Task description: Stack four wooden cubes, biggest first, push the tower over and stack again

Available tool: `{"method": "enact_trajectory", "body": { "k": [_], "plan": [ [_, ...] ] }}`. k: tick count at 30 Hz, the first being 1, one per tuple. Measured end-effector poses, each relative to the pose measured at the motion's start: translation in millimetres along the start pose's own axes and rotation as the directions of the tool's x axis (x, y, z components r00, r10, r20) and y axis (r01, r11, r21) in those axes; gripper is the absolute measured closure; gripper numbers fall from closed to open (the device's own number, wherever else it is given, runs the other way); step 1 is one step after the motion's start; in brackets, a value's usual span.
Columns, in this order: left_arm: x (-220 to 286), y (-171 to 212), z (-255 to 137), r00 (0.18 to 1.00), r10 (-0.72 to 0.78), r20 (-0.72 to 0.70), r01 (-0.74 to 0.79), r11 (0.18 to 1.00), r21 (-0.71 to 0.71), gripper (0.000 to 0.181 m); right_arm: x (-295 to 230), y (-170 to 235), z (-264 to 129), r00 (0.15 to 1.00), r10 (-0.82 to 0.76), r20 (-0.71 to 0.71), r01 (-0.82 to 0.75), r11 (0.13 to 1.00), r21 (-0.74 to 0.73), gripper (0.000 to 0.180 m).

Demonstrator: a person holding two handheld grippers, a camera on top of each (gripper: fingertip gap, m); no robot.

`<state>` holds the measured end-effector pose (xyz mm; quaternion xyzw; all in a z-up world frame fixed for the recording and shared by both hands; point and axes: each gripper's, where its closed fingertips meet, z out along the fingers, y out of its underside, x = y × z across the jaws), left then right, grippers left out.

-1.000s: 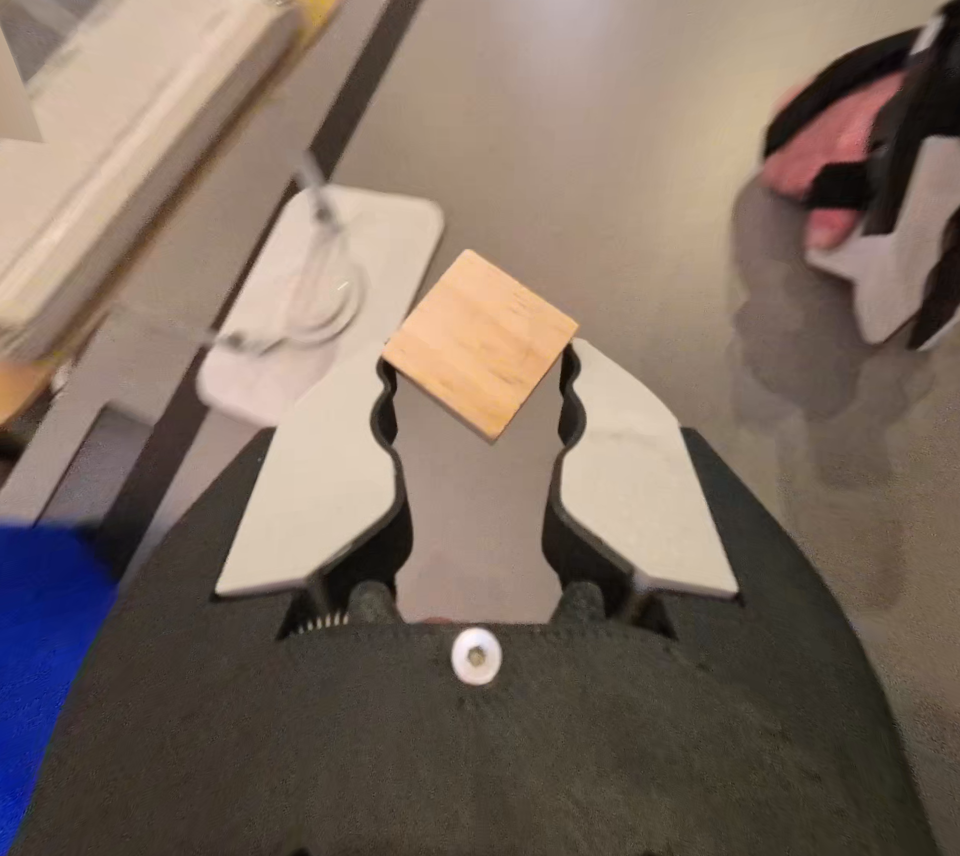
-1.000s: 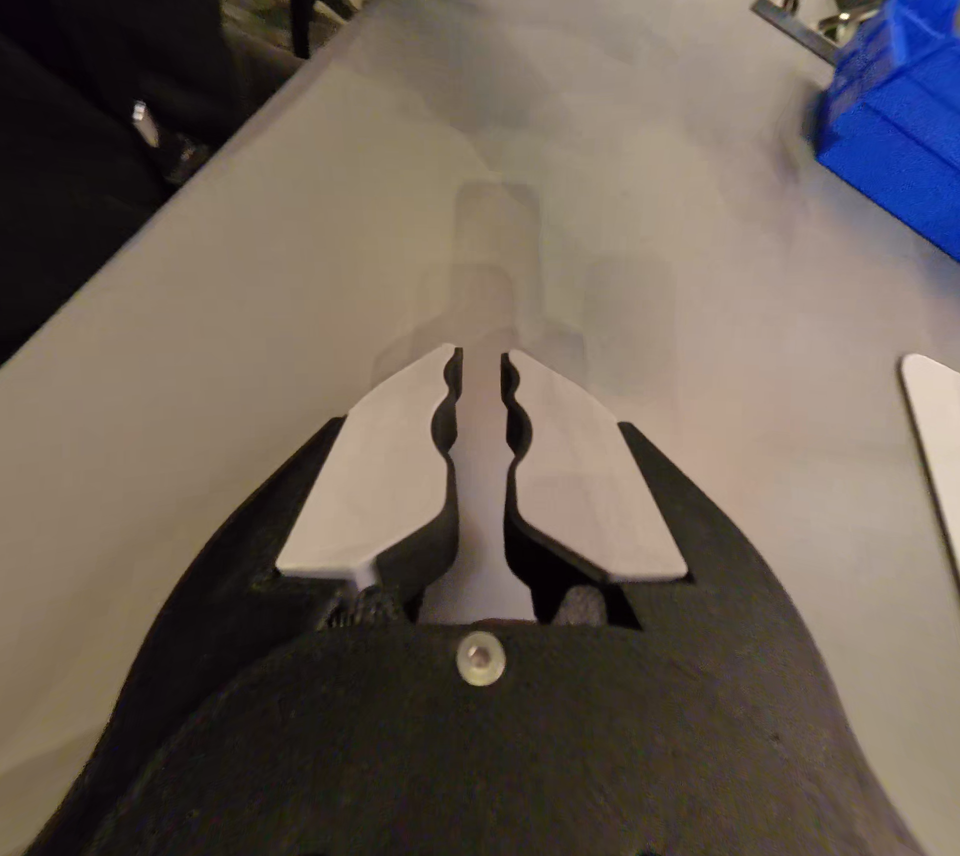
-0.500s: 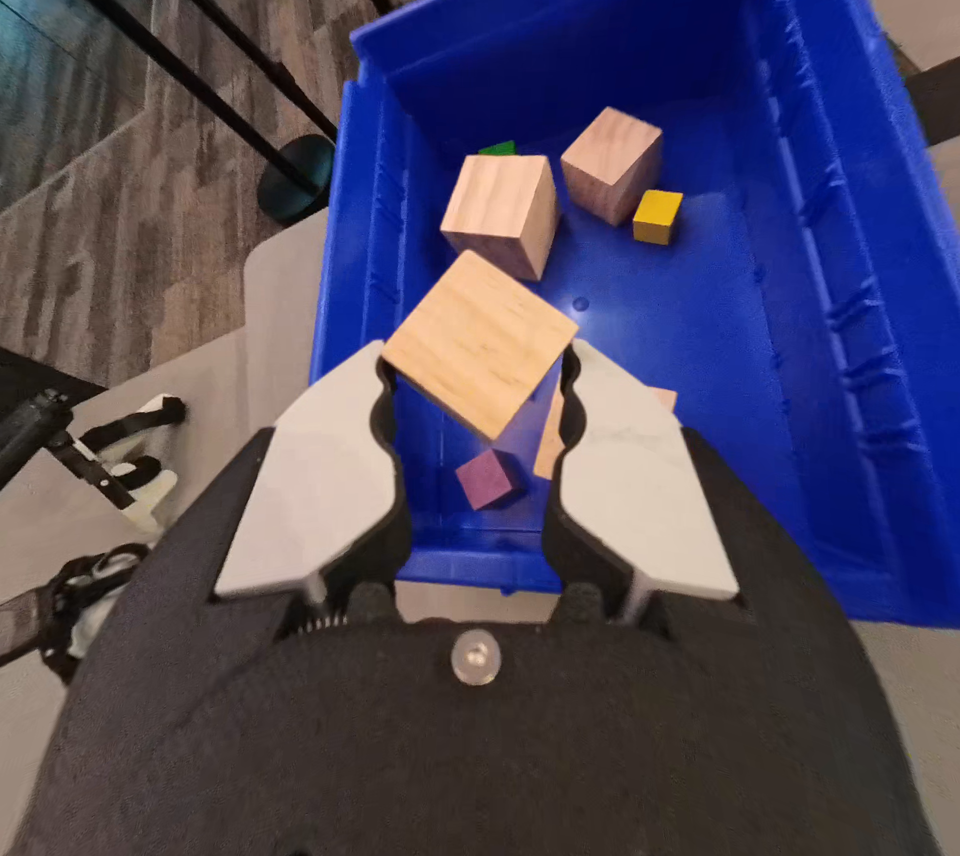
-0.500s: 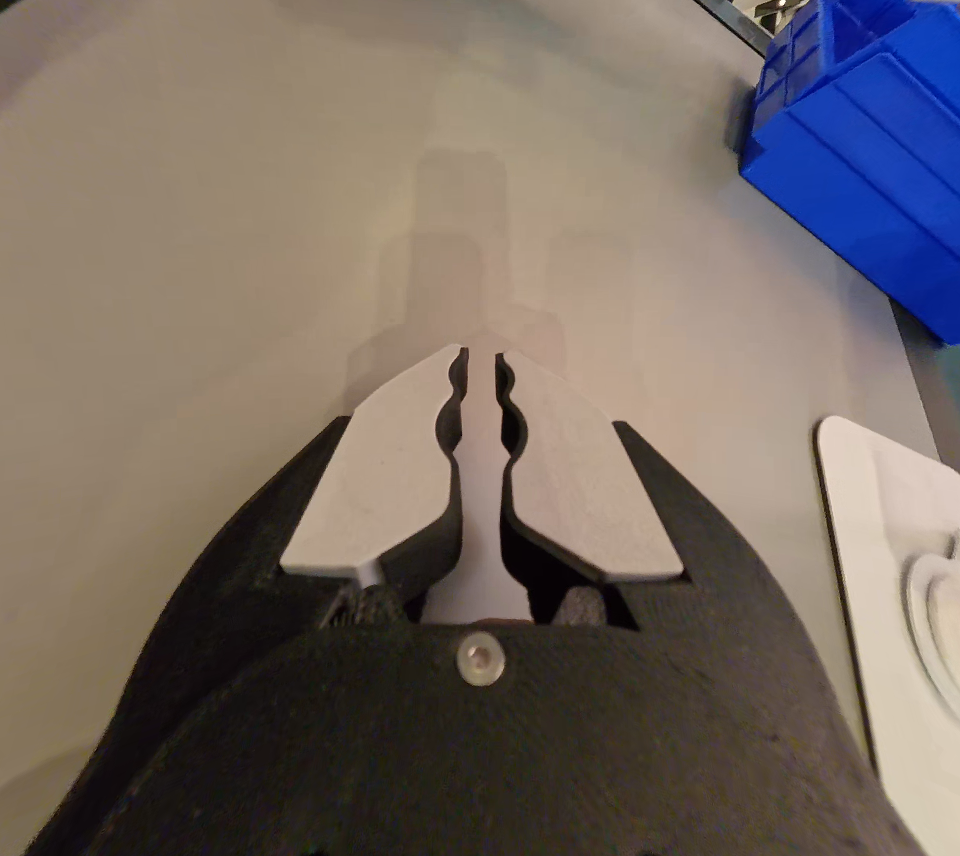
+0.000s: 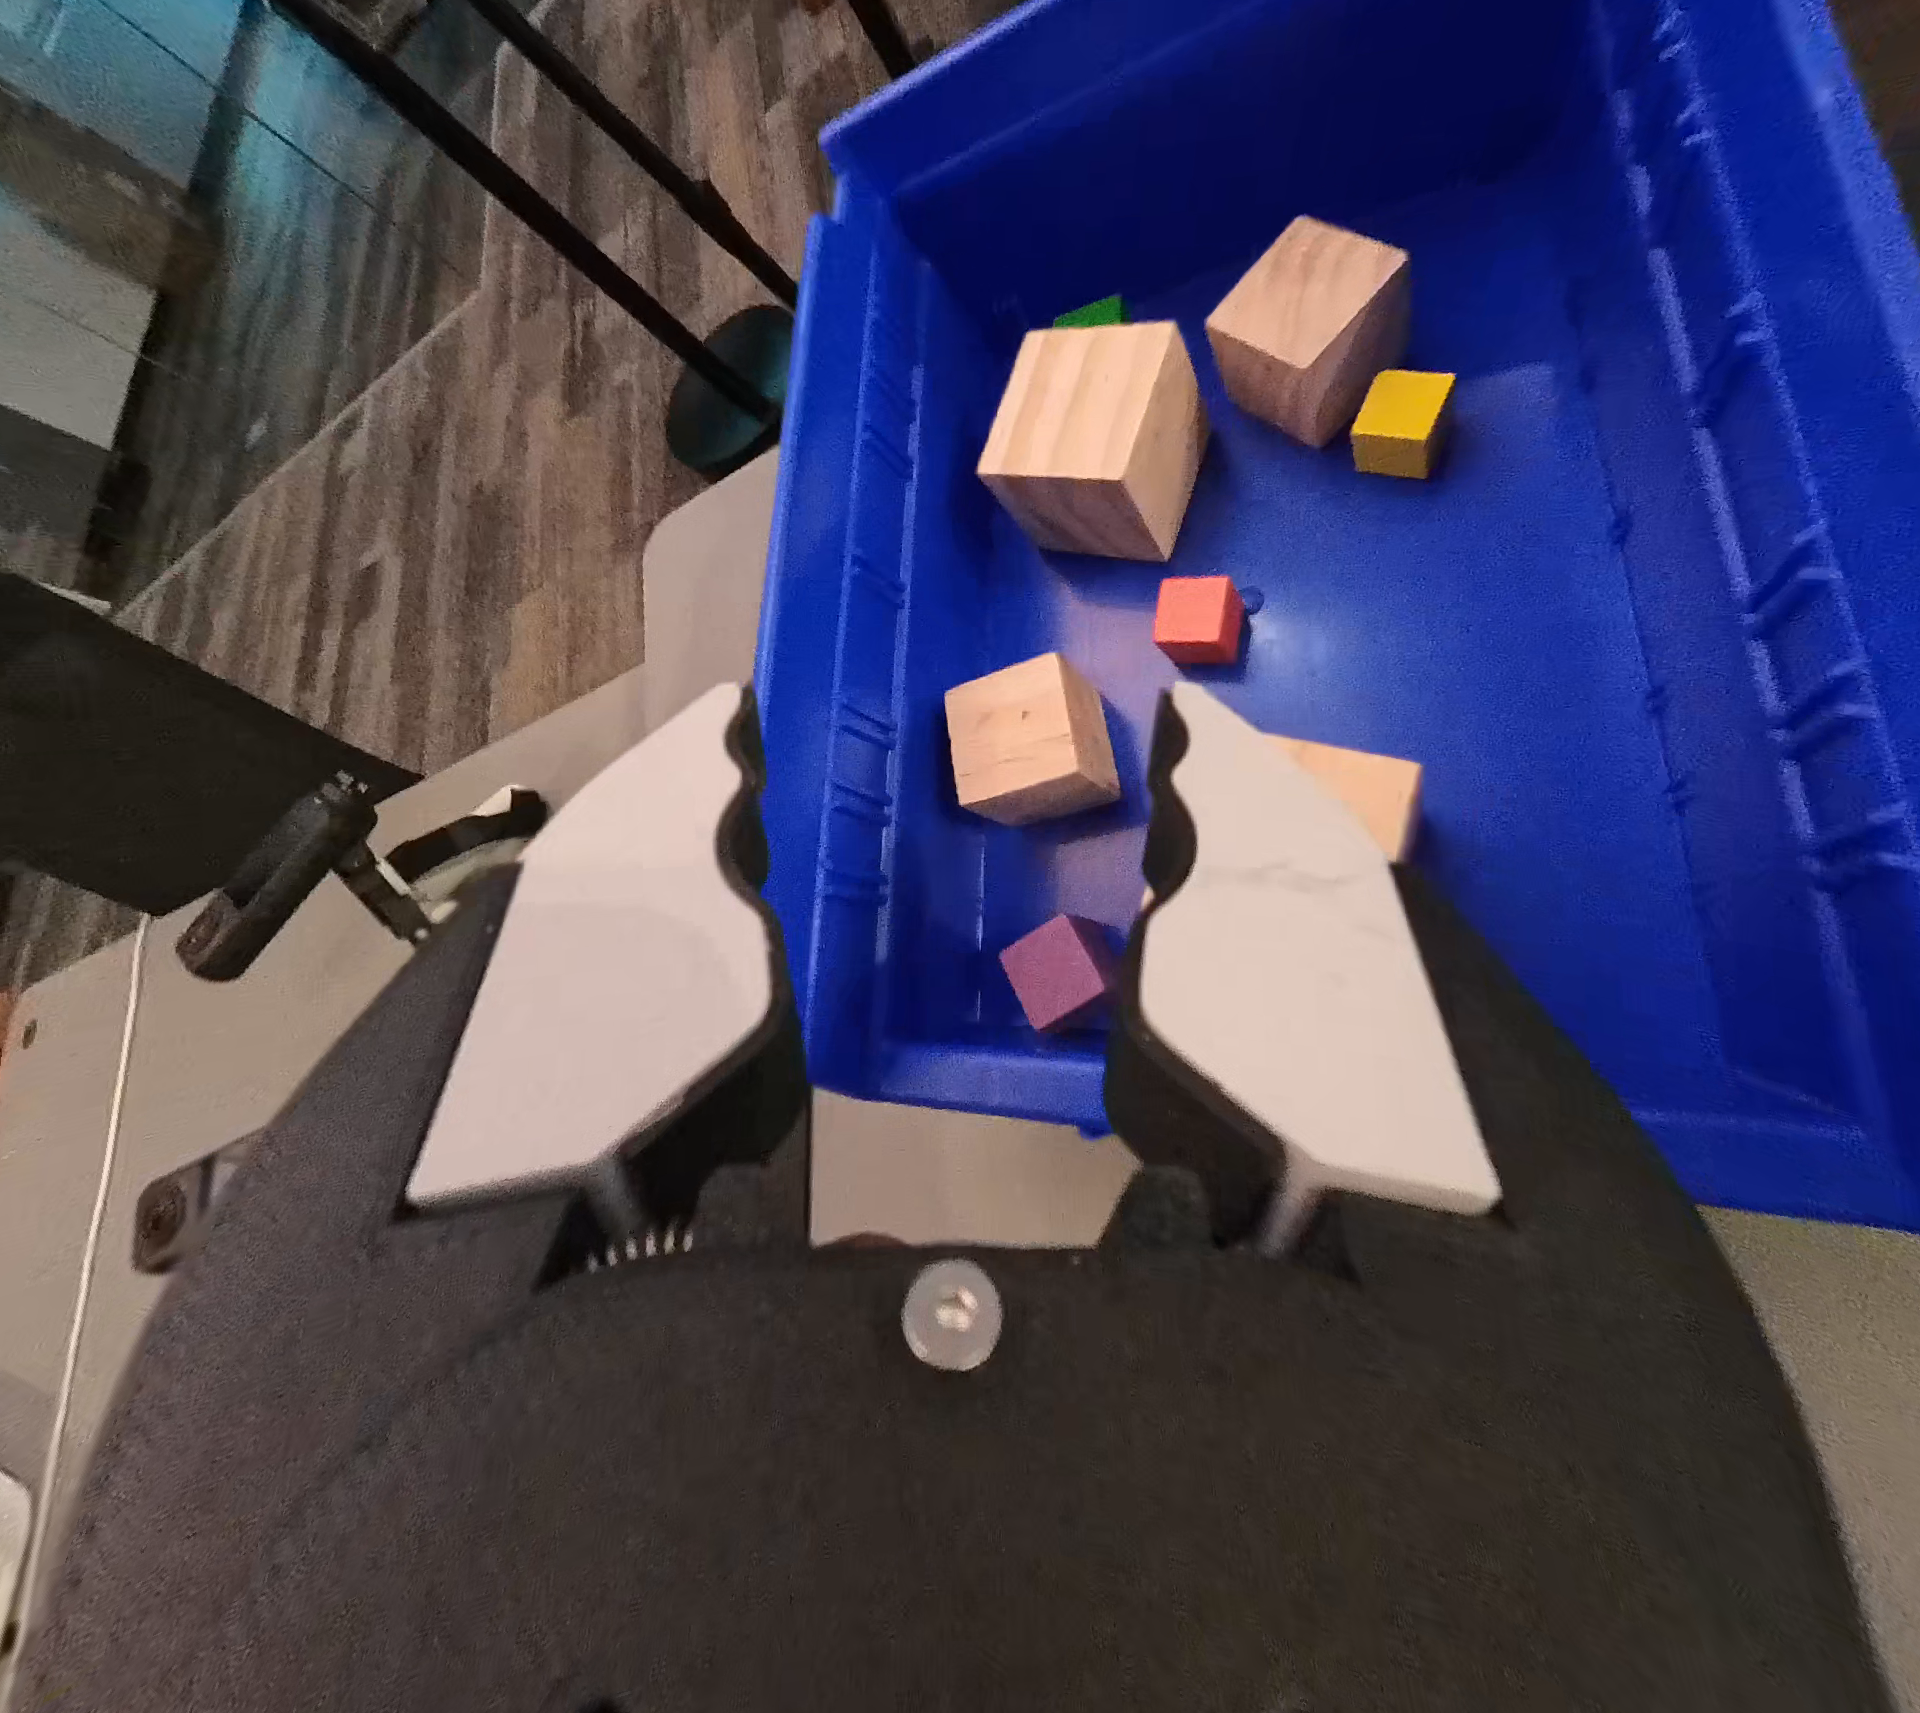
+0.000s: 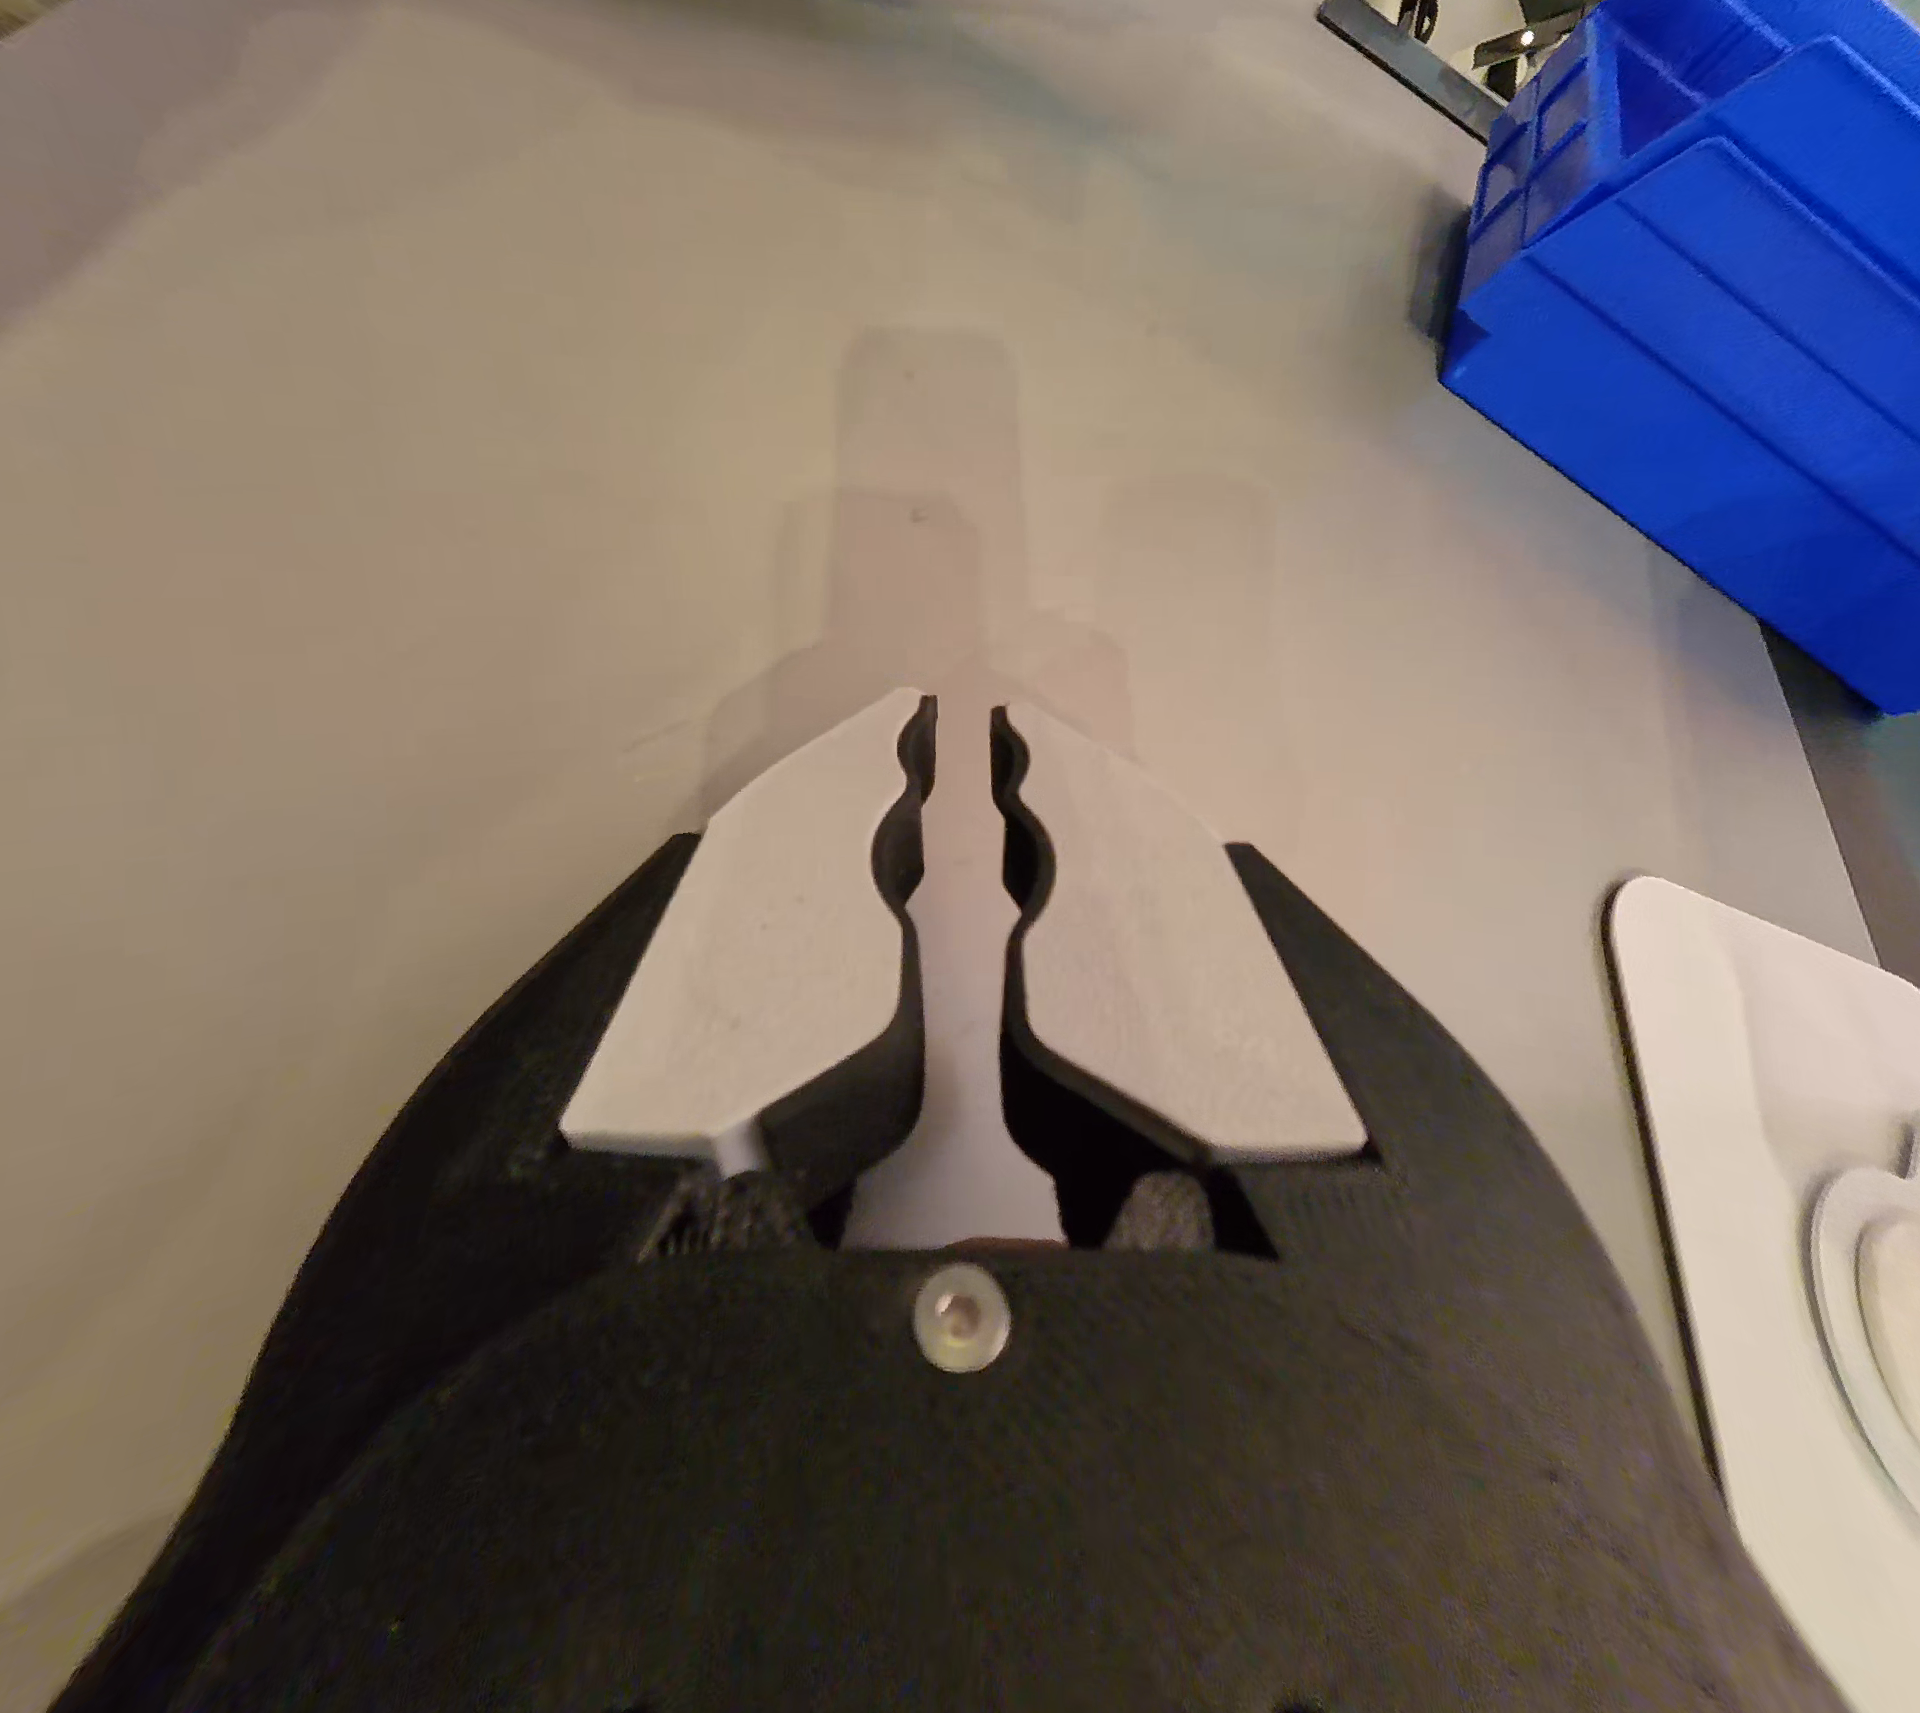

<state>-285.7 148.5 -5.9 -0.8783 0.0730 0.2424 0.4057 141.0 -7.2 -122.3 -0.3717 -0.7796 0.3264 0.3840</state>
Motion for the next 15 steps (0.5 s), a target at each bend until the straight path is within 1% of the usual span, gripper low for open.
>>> {"method": "enact_trajectory", "body": {
  "k": [1,2,3,5,7,9,11,12,13,15],
  "plan": [
    [1,-5,-4,1.0,0.013,0.014,-0.014,0.999,0.033,0.116,1,0,0,1.0,0.001,-0.006,-0.001,1.0,-0.002,0.17],
    [4,-7,-6,0.999,0.037,0.007,-0.038,0.998,0.058,0.127,3,1,1,1.0,0.001,-0.011,-0.001,1.0,-0.006,0.17],
    [8,-9,-8,0.999,0.043,-0.009,-0.042,0.996,0.078,0.131,4,1,3,1.0,0.001,-0.016,-0.001,1.0,-0.008,0.17],
    [12,-14,-12,0.999,0.013,-0.05,-0.007,0.993,0.119,0.132,8,1,5,1.0,0.005,-0.029,-0.005,1.0,-0.01,0.17],
    [1,-12,-15,1.0,-0.008,-0.023,0.011,0.993,0.115,0.135,14,0,9,0.999,0.014,-0.043,-0.014,1.0,-0.008,0.17],
    [-7,-9,-12,1.0,-0.015,-0.025,0.018,0.991,0.131,0.146,18,-1,13,0.999,0.019,-0.046,-0.019,1.0,-0.008,0.17],
    [-12,-4,-4,0.999,-0.029,-0.032,0.033,0.991,0.127,0.151,20,-3,19,0.999,0.013,-0.041,-0.014,1.0,-0.015,0.17],
    [-10,0,-1,0.999,-0.023,-0.042,0.028,0.994,0.106,0.162,20,-4,22,0.999,0.007,-0.038,-0.008,1.0,-0.019,0.17],
    [-7,1,-1,0.998,-0.009,-0.064,0.016,0.995,0.103,0.18,21,-5,24,0.999,0.003,-0.037,-0.004,1.0,-0.021,0.171],
    [-4,0,1,0.999,0.016,-0.04,-0.012,0.994,0.107,0.181,26,-6,29,0.999,0.01,-0.043,-0.011,1.0,-0.023,0.172]
  ]
}}
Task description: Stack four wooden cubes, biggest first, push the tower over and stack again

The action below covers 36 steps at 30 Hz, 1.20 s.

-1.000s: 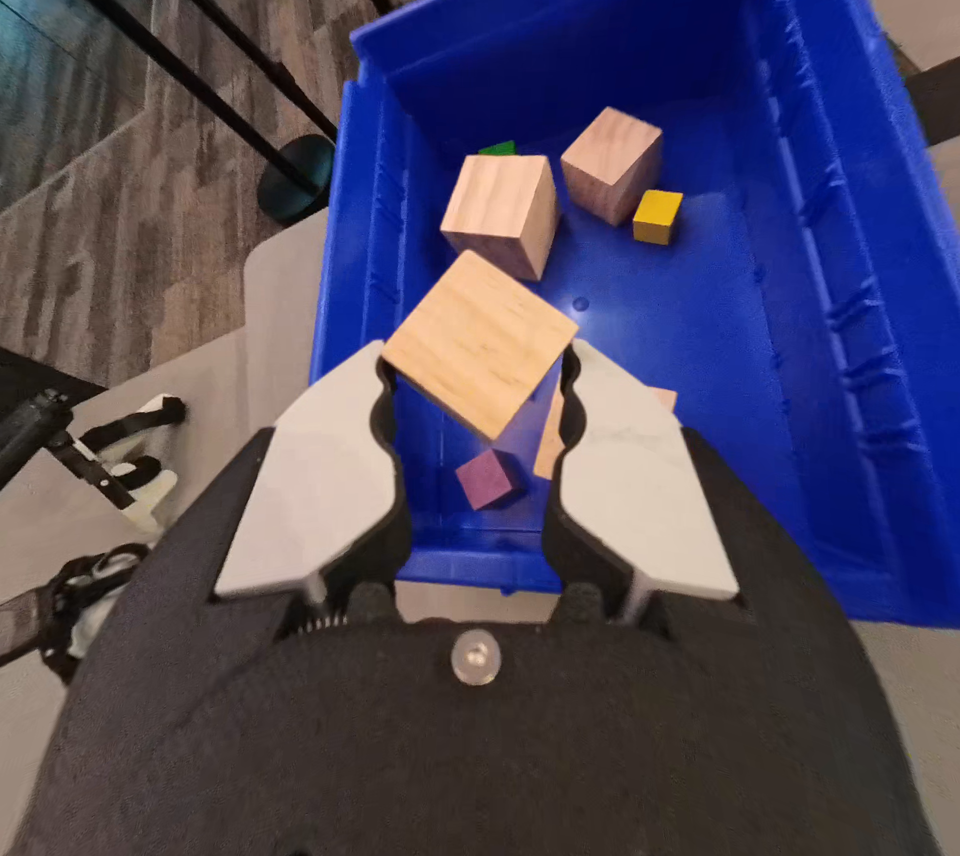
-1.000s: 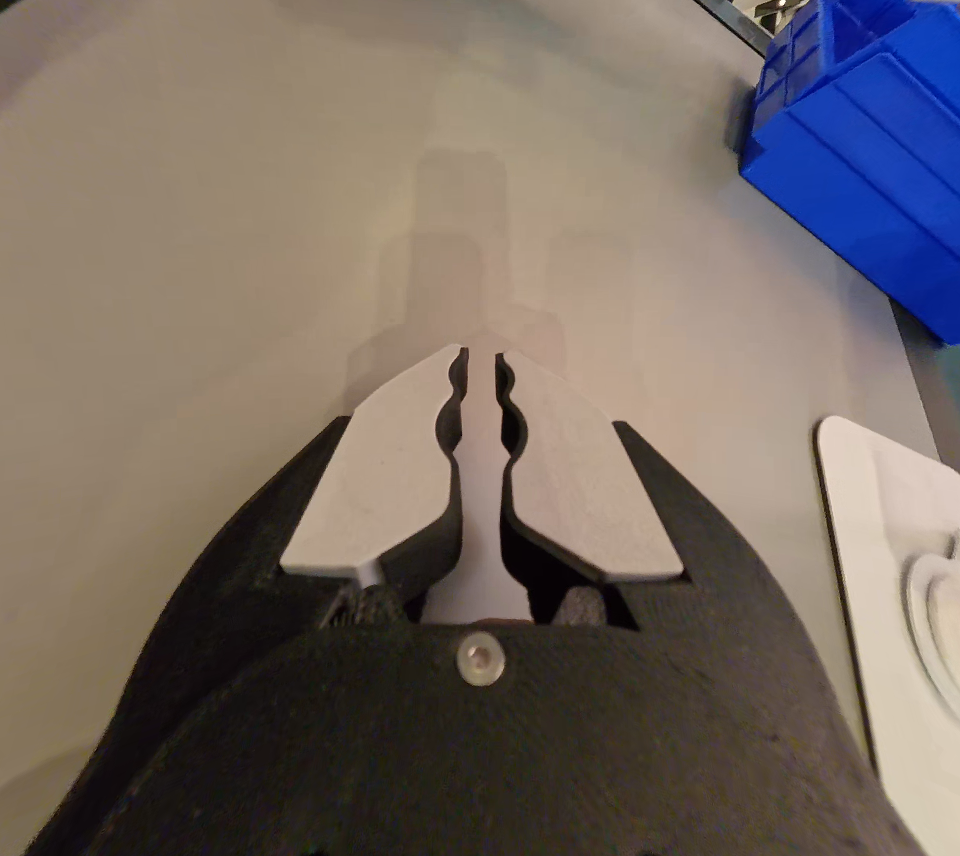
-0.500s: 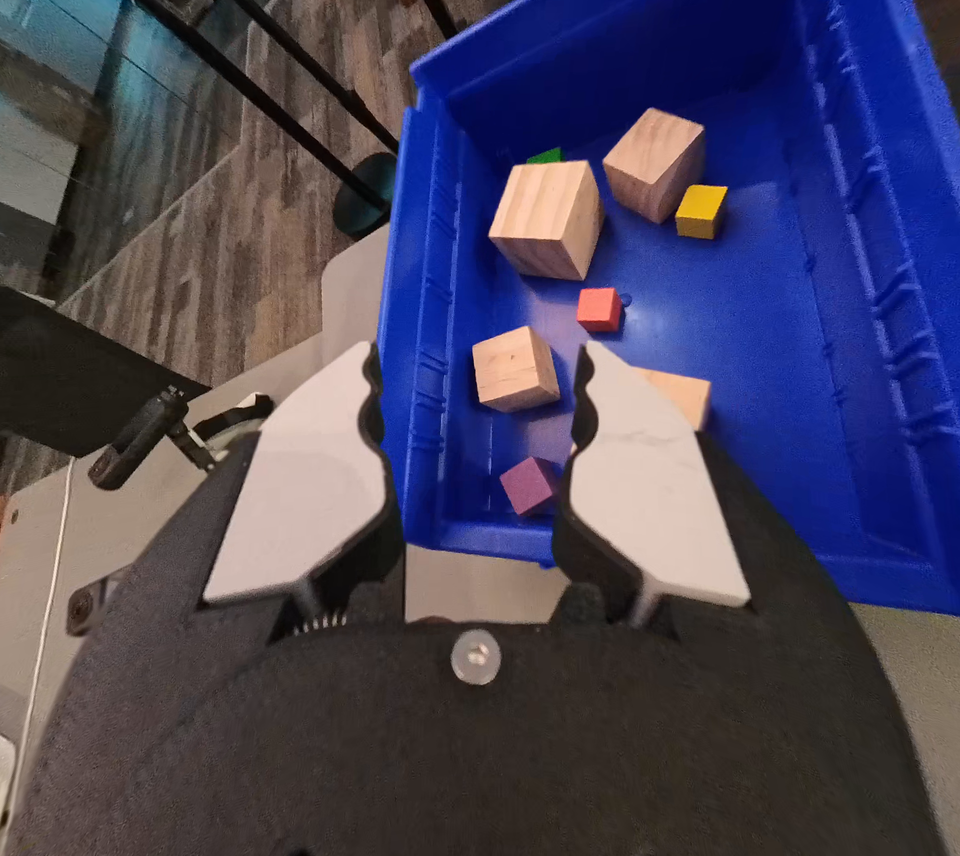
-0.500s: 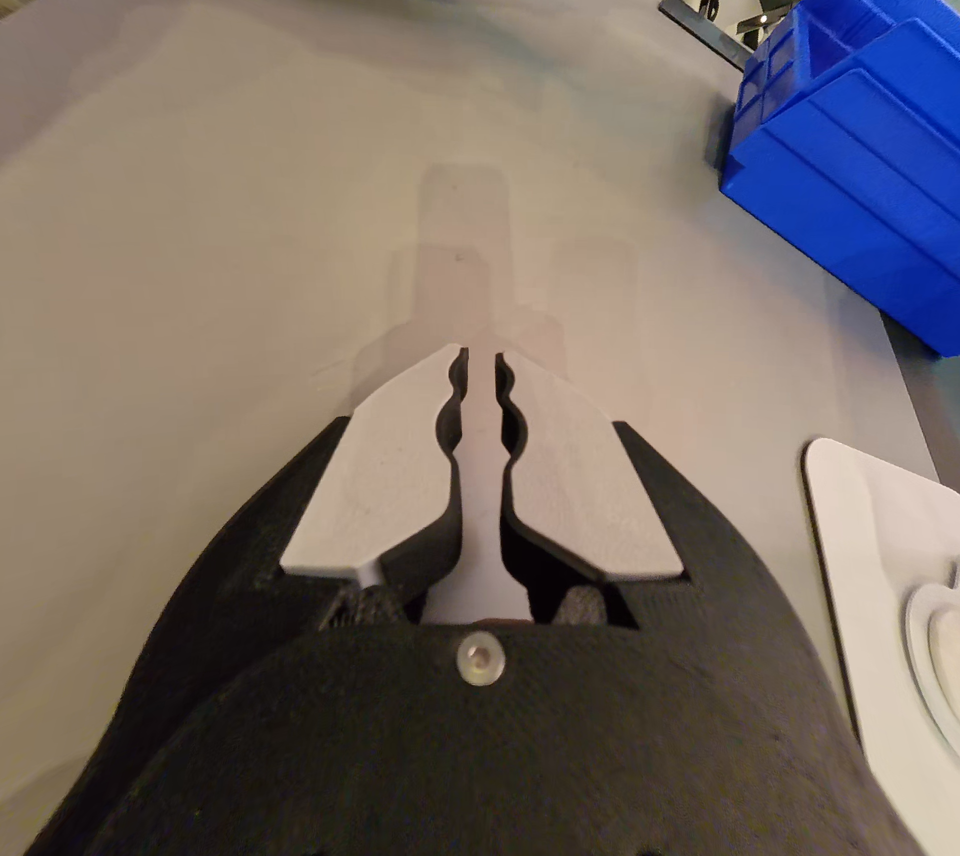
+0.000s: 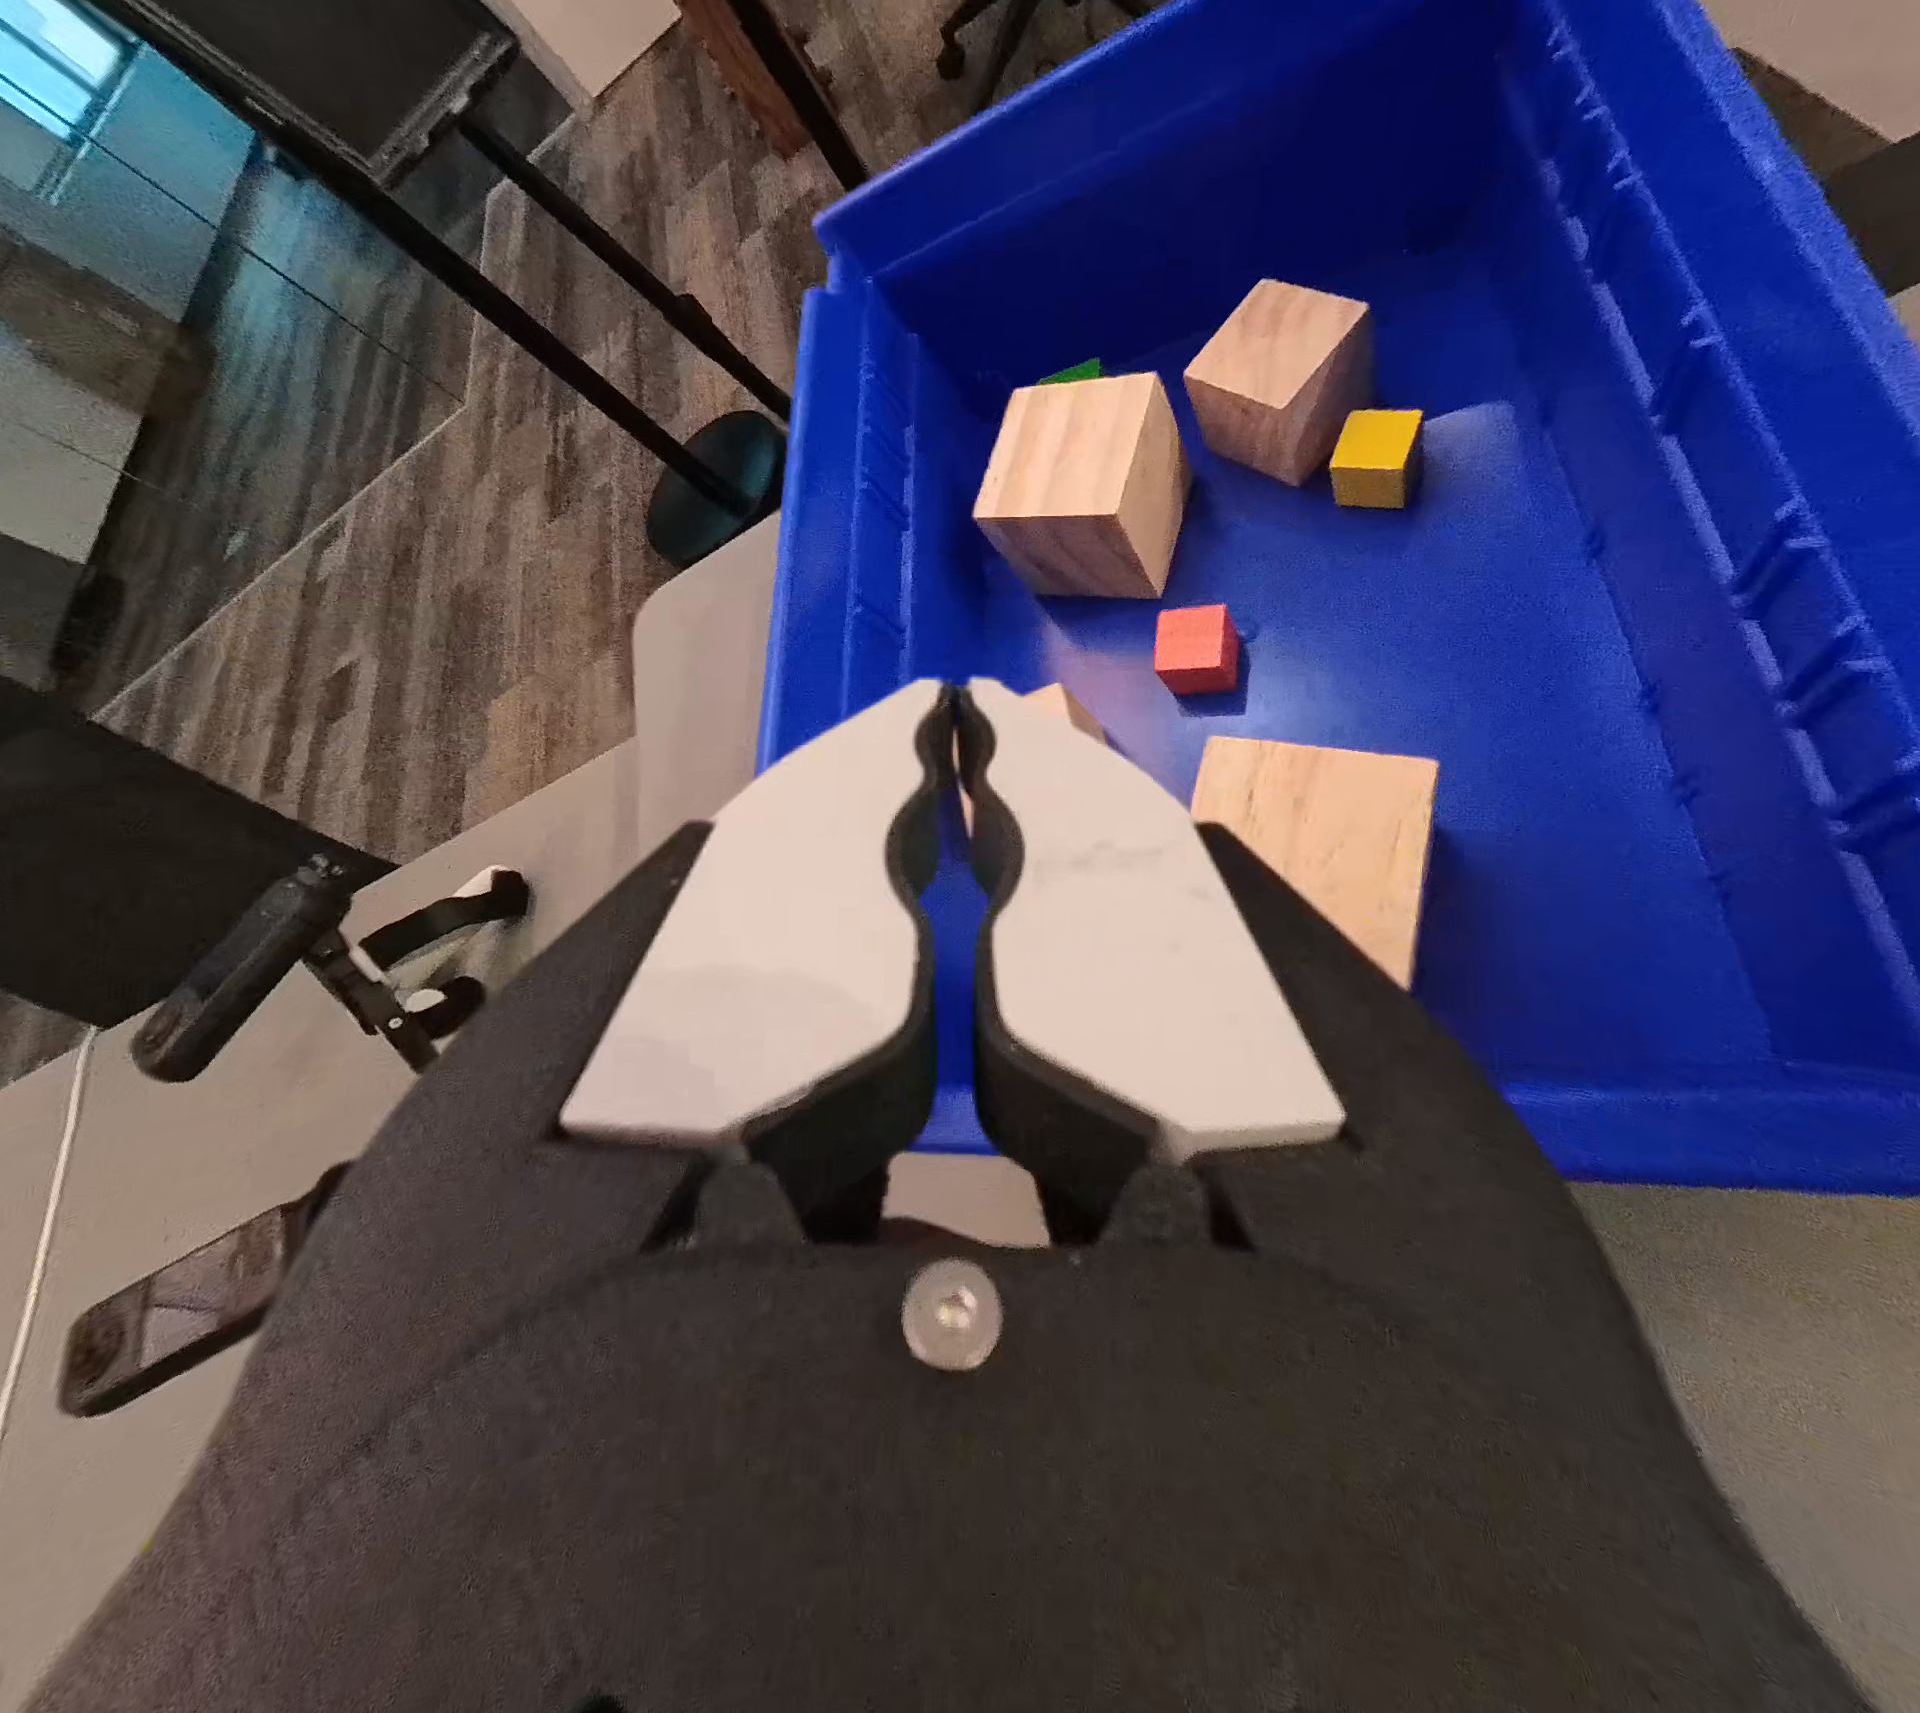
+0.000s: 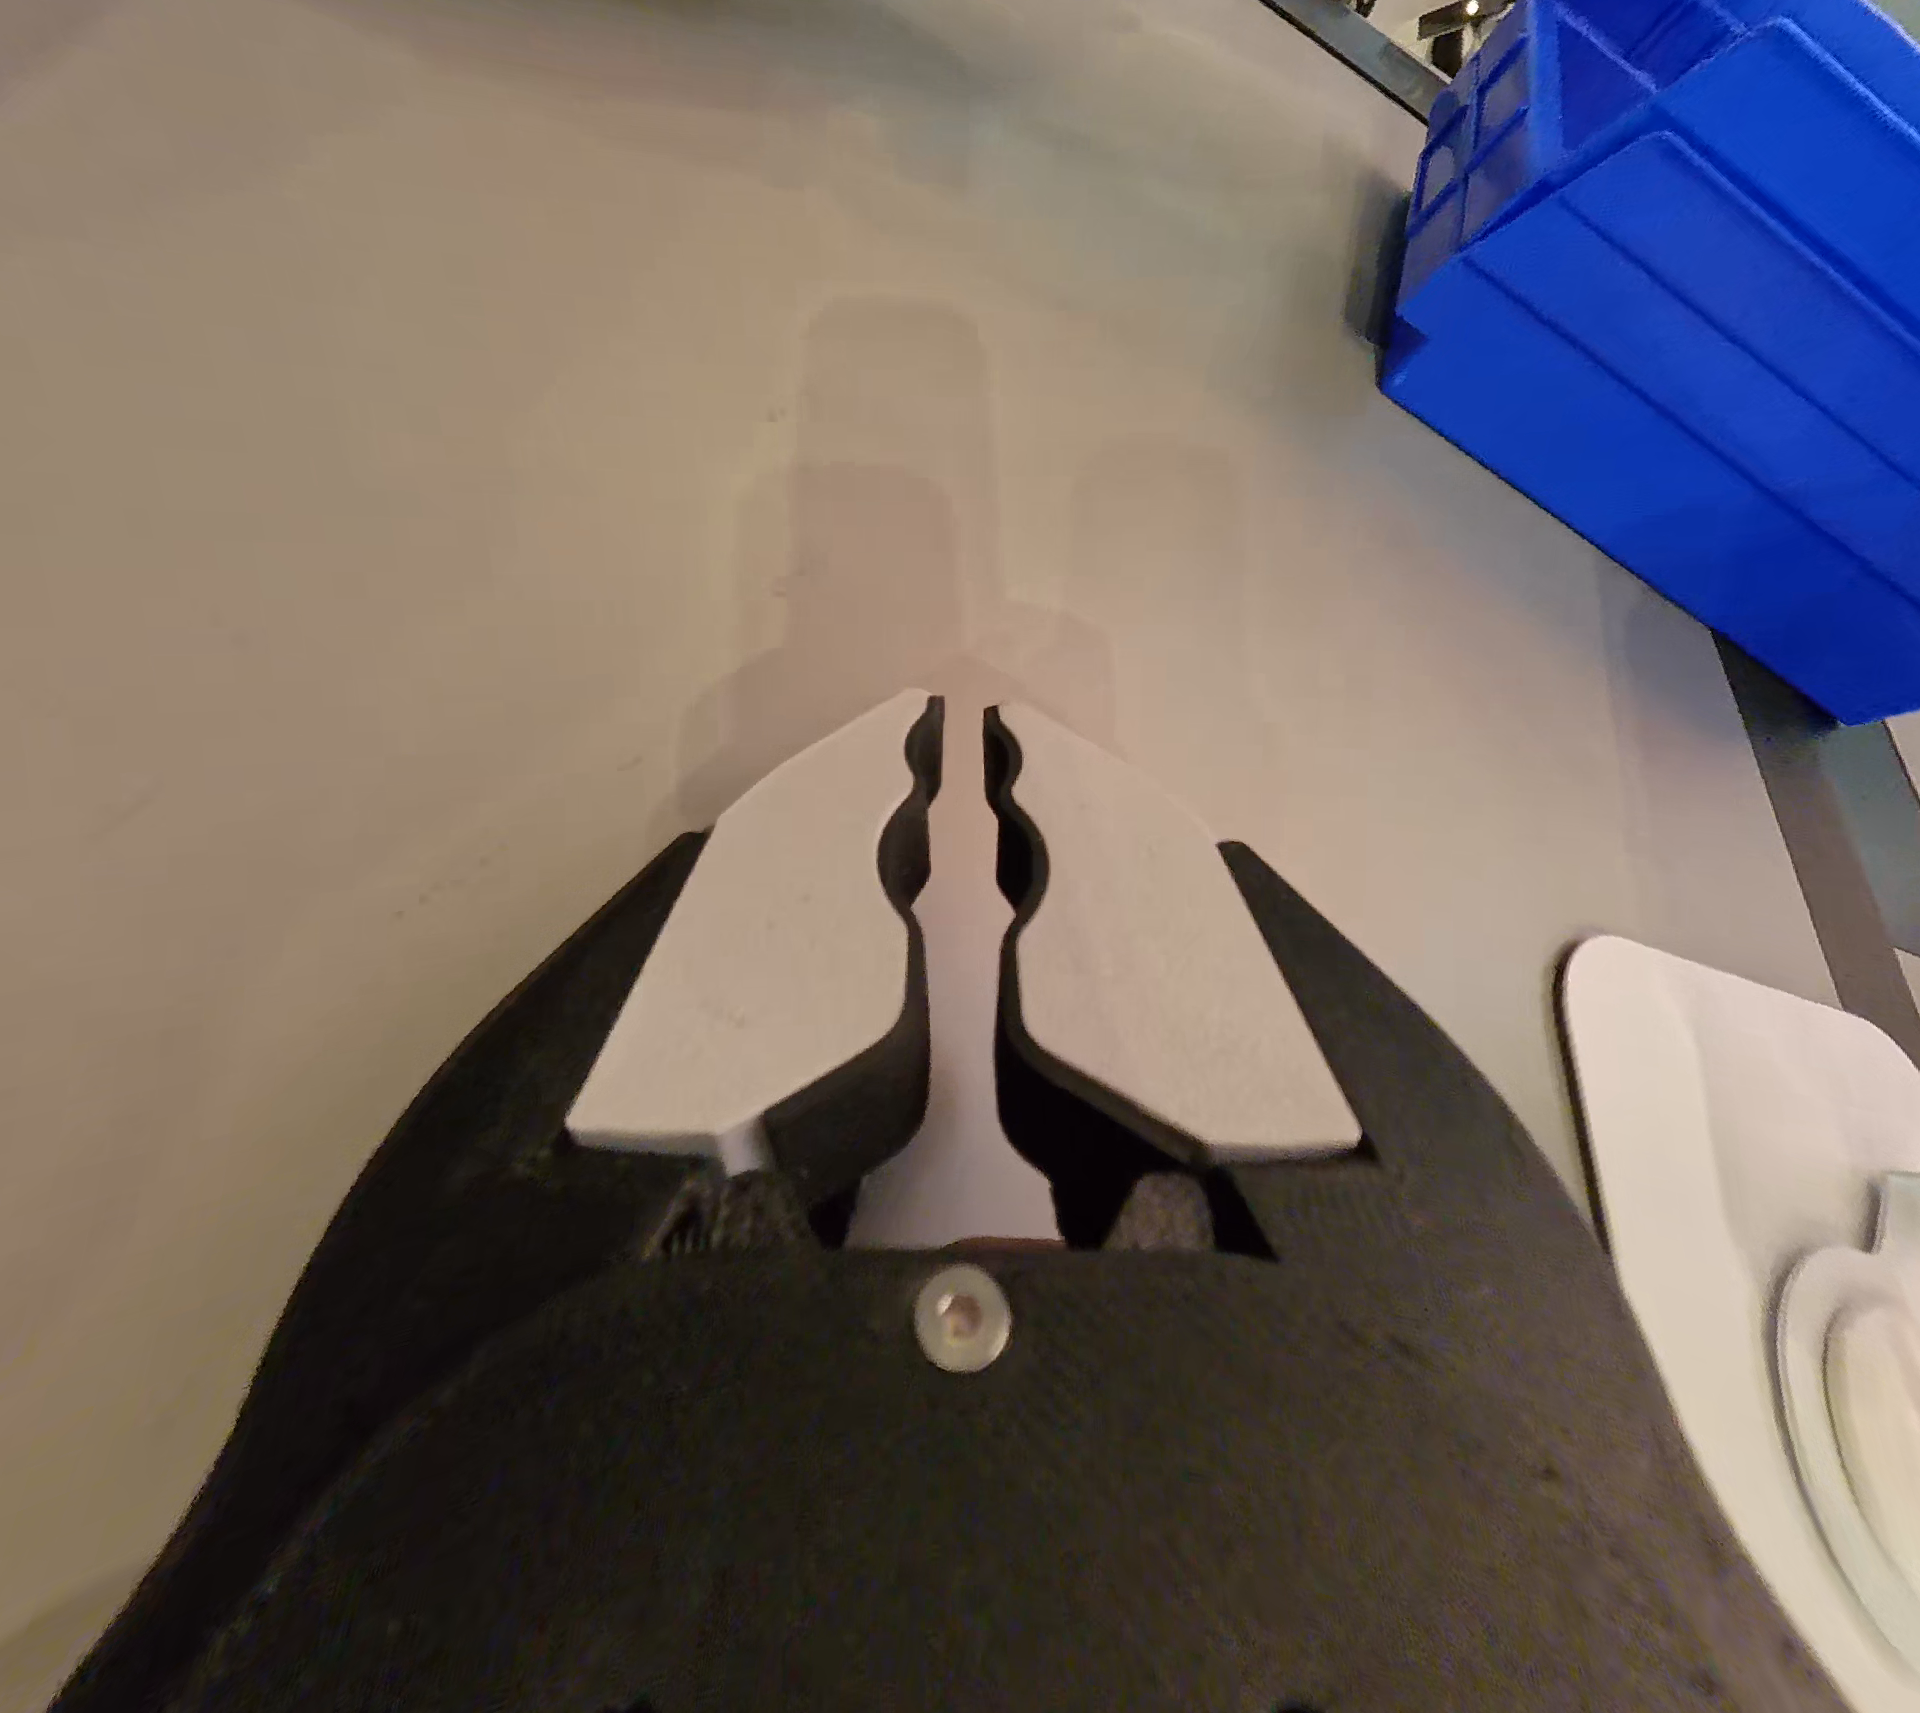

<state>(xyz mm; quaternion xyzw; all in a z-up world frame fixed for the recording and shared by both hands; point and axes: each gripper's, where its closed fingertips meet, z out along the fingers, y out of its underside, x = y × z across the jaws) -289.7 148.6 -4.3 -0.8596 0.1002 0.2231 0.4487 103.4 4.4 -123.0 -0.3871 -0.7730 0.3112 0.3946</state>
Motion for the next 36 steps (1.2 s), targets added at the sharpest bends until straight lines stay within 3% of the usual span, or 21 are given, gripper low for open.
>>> {"method": "enact_trajectory", "body": {
  "k": [9,14,18,22,25,27,30,36],
  "plan": [
    [-14,-13,-17,0.964,0.013,0.264,-0.022,0.999,0.029,0.181,15,-1,22,1.0,0.008,-0.021,-0.009,1.0,-0.026,0.174],
    [-27,-19,-27,0.942,-0.028,0.333,-0.006,0.995,0.101,0.181,19,-1,21,0.999,0.016,-0.041,-0.017,1.0,-0.021,0.175],
    [-29,-34,-41,0.952,-0.078,0.297,0.012,0.976,0.218,0.181,31,2,24,0.996,0.03,-0.087,-0.033,0.999,-0.036,0.177],
    [-31,-64,-71,0.958,-0.285,-0.016,0.257,0.838,0.482,0.18,40,0,32,0.995,0.041,-0.094,-0.044,0.999,-0.03,0.179],
    [-48,-78,-93,0.907,-0.382,-0.176,0.411,0.716,0.565,0.137,44,-2,41,0.996,0.027,-0.088,-0.031,0.999,-0.04,0.179],
    [-58,-76,-93,0.905,-0.401,-0.14,0.407,0.724,0.556,0.085,45,-4,45,0.997,0.02,-0.081,-0.023,0.999,-0.038,0.179],
    [-48,-76,-81,0.944,-0.318,-0.084,0.315,0.803,0.506,0.065,46,-6,54,0.998,0.008,-0.064,-0.01,0.999,-0.034,0.179],
    [4,-88,-35,0.996,-0.068,-0.057,0.084,0.926,0.367,0.091,41,-9,63,0.999,-0.039,-0.025,0.038,0.998,-0.044,0.179]
  ]
}}
